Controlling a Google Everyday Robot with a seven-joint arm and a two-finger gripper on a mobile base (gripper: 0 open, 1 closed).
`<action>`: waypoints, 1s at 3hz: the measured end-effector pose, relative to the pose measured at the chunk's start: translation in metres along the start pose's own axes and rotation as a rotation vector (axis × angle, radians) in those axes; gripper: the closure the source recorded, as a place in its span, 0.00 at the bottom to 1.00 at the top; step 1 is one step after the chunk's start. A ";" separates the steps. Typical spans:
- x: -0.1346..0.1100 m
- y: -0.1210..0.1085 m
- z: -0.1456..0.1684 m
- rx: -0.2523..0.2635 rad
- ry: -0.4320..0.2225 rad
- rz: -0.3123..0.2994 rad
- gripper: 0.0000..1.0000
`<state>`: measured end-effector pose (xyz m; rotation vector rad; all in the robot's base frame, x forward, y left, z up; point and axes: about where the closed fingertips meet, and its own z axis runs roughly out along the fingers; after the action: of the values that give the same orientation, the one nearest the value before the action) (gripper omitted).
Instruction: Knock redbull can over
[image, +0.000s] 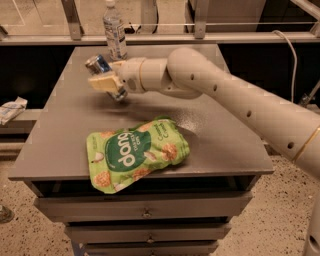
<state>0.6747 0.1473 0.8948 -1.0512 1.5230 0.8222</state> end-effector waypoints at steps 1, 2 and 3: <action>-0.014 -0.026 -0.017 -0.015 0.065 -0.067 0.99; -0.022 -0.056 -0.021 -0.048 0.165 -0.146 1.00; -0.013 -0.074 -0.024 -0.101 0.278 -0.211 1.00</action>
Offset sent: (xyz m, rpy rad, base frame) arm 0.0279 -0.0667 0.0138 -0.4506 -0.0031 0.3364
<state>0.7351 0.1002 0.9146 -1.4210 1.5776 0.6297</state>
